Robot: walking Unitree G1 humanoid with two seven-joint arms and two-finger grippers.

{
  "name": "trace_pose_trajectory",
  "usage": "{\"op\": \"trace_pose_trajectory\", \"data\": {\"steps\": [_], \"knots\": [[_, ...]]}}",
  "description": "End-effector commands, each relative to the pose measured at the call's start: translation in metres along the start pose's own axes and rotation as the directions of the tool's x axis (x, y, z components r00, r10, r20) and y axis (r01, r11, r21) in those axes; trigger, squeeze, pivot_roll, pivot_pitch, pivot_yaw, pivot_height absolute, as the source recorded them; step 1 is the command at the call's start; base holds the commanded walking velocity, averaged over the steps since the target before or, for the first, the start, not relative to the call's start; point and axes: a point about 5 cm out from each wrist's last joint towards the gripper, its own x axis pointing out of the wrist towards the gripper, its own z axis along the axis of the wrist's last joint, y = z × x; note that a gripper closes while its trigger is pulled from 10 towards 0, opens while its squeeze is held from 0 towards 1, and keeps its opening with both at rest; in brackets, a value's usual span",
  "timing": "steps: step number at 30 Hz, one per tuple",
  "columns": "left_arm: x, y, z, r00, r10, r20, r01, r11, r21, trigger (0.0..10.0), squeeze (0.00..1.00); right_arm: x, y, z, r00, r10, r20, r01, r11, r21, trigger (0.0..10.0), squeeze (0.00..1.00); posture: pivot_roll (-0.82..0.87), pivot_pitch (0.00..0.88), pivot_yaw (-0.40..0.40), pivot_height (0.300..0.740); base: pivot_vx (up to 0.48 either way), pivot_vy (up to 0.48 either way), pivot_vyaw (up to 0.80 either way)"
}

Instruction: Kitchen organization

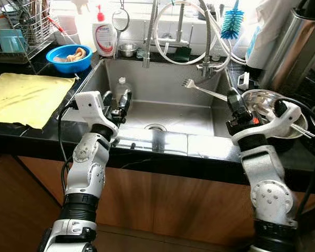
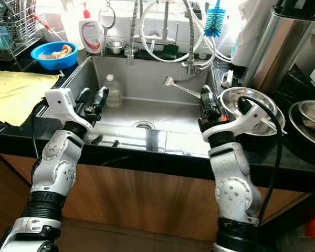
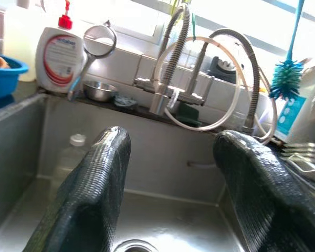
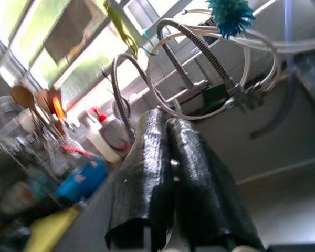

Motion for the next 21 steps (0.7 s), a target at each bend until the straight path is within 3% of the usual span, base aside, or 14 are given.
{"op": "trace_pose_trajectory", "data": {"steps": [1, 4, 6, 8, 11, 13, 14, 15, 21], "knots": [[0.003, -0.002, 0.007, 1.000, -0.012, 0.023, 0.012, 1.000, 0.015, 10.0, 0.00, 0.002, -0.001, -0.001, 1.000, -0.009, -0.009, 0.009, 1.000, -0.025, 10.0, 0.00, 0.00, 0.000, -0.024, 0.740, 0.000, 0.000, 0.00], [0.004, -0.003, 0.007, 1.000, -0.014, 0.021, 0.014, 1.000, 0.012, 10.0, 0.00, 0.007, 0.010, 0.000, 0.998, 0.060, -0.013, -0.060, 0.998, -0.018, 10.0, 0.00, 0.00, 0.000, -0.021, 0.740, 0.000, 0.000, 0.00], [0.004, -0.006, 0.005, 0.999, -0.035, 0.010, 0.035, 0.998, 0.043, 10.0, 0.00, 0.016, 0.015, -0.008, 0.993, 0.085, -0.079, -0.096, 0.986, -0.137, 10.0, 0.00, 0.00, 0.000, -0.017, 0.740, 0.000, 0.000, 0.00], [0.004, -0.007, 0.005, 0.999, -0.041, 0.004, 0.041, 0.998, 0.057, 10.0, 0.00, 0.018, 0.015, -0.010, 0.992, 0.087, -0.094, -0.102, 0.981, -0.166, 10.0, 0.00, -0.01, 0.000, -0.014, 0.740, 0.000, 0.000, 0.00], [0.003, -0.009, 0.001, 0.998, -0.064, -0.009, 0.065, 0.985, 0.161, 10.0, 0.00, 0.029, 0.013, -0.020, 0.984, 0.074, -0.160, -0.115, 0.957, -0.266, 10.0, 0.00, -0.01, 0.000, -0.010, 0.740, 0.000, 0.000, 0.00], [0.001, -0.010, 0.000, 0.997, -0.080, -0.007, 0.080, 0.967, 0.243, 10.0, 0.00, 0.036, 0.009, -0.026, 0.974, 0.047, -0.223, -0.129, 0.919, -0.372, 10.0, 0.00, -0.01, 0.000, -0.011, 0.740, 0.000, 0.000, 0.00], [0.001, -0.010, 0.000, 0.997, -0.080, -0.007, 0.080, 0.967, 0.243, 10.0, 0.00, 0.036, 0.009, -0.026, 0.974, 0.047, -0.223, -0.129, 0.919, -0.372, 10.0, 0.00, -0.01, 0.000, -0.011, 0.740, 0.000, 0.000, 0.00], [0.001, -0.009, -0.003, 0.997, -0.071, -0.020, 0.074, 0.962, 0.262, 10.0, 0.00, 0.040, 0.008, -0.031, 0.964, 0.033, -0.264, -0.157, 0.873, -0.461, 10.0, 0.00, -0.01, 0.000, -0.013, 0.740, 0.000, 0.000, 0.00], [-0.002, -0.011, -0.008, 0.997, -0.075, -0.036, 0.082, 0.962, 0.262, 10.0, 0.00, 0.055, -0.005, -0.037, 0.960, -0.028, -0.277, -0.135, 0.823, -0.552, 10.0, 0.00, 0.01, 0.000, -0.020, 0.740, 0.000, 0.000, 0.00]]}}
